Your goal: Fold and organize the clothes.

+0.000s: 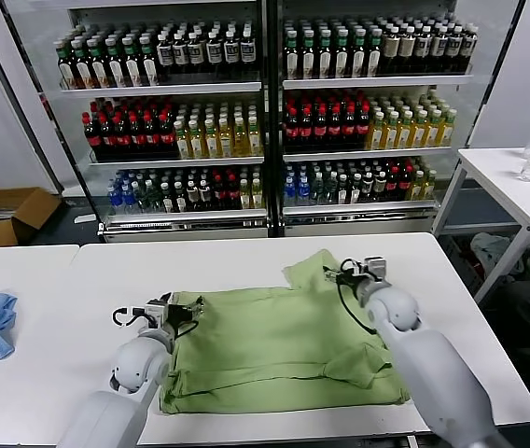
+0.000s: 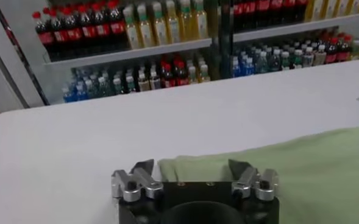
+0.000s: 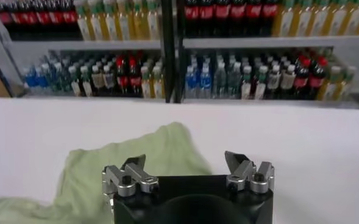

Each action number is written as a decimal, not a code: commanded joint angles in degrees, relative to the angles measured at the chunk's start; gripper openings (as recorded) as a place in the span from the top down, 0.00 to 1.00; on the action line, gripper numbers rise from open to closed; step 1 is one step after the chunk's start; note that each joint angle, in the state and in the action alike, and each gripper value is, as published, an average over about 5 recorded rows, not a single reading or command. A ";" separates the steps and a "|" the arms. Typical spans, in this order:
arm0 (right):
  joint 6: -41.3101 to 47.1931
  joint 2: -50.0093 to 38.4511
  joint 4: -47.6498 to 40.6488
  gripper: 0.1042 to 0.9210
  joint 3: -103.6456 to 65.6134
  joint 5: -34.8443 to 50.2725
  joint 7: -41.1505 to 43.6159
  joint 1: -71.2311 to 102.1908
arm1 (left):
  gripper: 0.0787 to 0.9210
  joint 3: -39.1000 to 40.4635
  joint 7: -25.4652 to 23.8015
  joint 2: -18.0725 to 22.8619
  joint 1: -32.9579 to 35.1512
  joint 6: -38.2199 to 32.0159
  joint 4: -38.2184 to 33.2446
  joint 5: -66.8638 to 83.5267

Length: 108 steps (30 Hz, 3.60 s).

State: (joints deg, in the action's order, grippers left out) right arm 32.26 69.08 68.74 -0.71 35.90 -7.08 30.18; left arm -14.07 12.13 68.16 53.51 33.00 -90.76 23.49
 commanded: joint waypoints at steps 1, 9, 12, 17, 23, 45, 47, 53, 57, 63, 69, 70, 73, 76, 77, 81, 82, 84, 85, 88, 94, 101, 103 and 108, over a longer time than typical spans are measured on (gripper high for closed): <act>0.95 2.80 -10.60 0.34 4.52 1.08 1.16 -5.81 | 0.38 1.93 -0.30 -0.16 -1.30 0.24 3.26 1.49; -1.09 0.62 -1.77 0.62 3.47 2.33 1.95 -2.64 | 0.66 0.74 -1.24 -0.20 1.74 0.00 -0.17 3.70; -2.75 -0.94 3.00 0.72 2.26 2.53 1.83 -1.00 | 0.76 -0.17 -1.34 -0.41 2.29 -0.95 -2.26 5.38; -4.78 -4.34 11.96 0.88 -1.00 4.07 1.14 2.74 | 0.92 -2.10 -1.45 -1.71 3.44 -3.38 -7.36 8.44; -5.49 -10.65 27.15 1.00 -7.06 6.82 -0.28 10.82 | 0.99 -5.12 -1.38 -3.09 6.28 -5.03 -14.71 12.77; -2.49 -14.43 53.72 1.00 -31.60 2.74 -0.96 53.58 | 0.99 -12.42 -4.26 -6.34 26.75 0.11 -29.39 14.40; -1.38 -13.76 53.18 1.00 -31.26 1.58 -0.96 54.17 | 0.99 -12.42 -5.15 -6.86 27.21 0.16 -28.70 12.82; 0.87 -11.39 51.34 0.96 -27.31 -5.47 0.06 54.32 | 0.98 -10.84 -9.33 -6.76 28.79 0.18 -27.23 0.79; -0.34 -10.33 53.16 0.82 -27.51 -6.88 0.04 55.56 | 0.89 -8.95 -10.52 -4.58 30.66 0.07 -28.42 -7.18; -3.09 -10.07 56.60 0.62 -29.79 -8.25 0.23 59.51 | 0.68 -10.45 -0.42 0.53 34.51 -5.04 -32.79 -10.24; -3.74 -8.25 56.89 0.42 -29.49 -9.88 0.36 61.04 | 0.47 -8.39 9.23 8.23 37.10 -10.12 -29.74 -18.89; -3.78 -8.07 56.81 0.39 -29.33 -10.02 0.35 61.08 | 0.44 -7.71 9.72 9.26 36.91 -10.36 -28.41 -19.94; -3.88 -7.83 56.61 0.28 -29.04 -10.19 0.31 61.10 | 0.34 -6.23 10.22 11.76 35.68 -10.62 -24.48 -21.77; -3.93 -7.84 56.66 0.18 -29.12 -10.05 0.28 61.09 | 0.26 -5.67 9.61 12.61 34.46 -9.80 -22.10 -20.79; -3.96 -7.85 56.68 0.16 -29.19 -9.97 0.26 61.08 | 0.26 -5.59 9.28 12.66 34.20 -9.46 -21.60 -19.97; -4.12 -7.84 56.55 0.12 -29.43 -9.67 0.13 60.91 | 0.36 -5.81 8.28 12.50 33.72 -8.67 -20.39 -15.31; -4.16 -7.82 56.52 0.12 -29.47 -9.58 0.08 60.85 | 0.39 -5.95 8.12 12.46 33.65 -8.64 -20.24 -14.16; -4.21 -7.75 56.49 0.12 -29.51 -9.40 -0.03 60.72 | 0.46 -6.39 7.68 12.32 33.58 -8.73 -20.17 -11.45; -4.22 -7.71 56.51 0.12 -29.54 -9.25 -0.10 60.64 | 0.49 -6.68 7.28 12.18 33.60 -8.86 -20.22 -9.94; -4.22 -7.69 56.60 0.12 -29.71 -8.68 -0.35 60.43 | 0.60 -8.36 5.45 11.44 33.80 -9.75 -20.30 -4.96; -4.31 -8.12 56.62 0.12 -30.14 -7.44 -0.75 59.89 | 0.80 -17.76 -0.78 8.65 33.67 -10.85 -20.37 3.97; -4.76 -9.03 55.87 0.12 -30.08 -6.11 -0.87 58.29 | 0.98 -39.35 -3.84 -2.11 30.71 -9.99 -19.90 7.97; -4.87 -9.07 55.68 0.12 -29.86 -5.98 -0.89 57.82 | 0.98 -45.53 -4.27 -6.49 29.87 -9.61 -19.48 8.40; -4.80 -8.70 56.20 0.12 -29.37 -5.97 -1.05 57.51 | 0.98 -48.66 -4.12 -10.05 29.59 -7.35 -26.77 14.51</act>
State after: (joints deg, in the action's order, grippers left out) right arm 27.48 60.29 124.85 -30.27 29.53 -8.09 88.20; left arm -47.29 10.19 67.27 84.55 24.21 -111.91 28.74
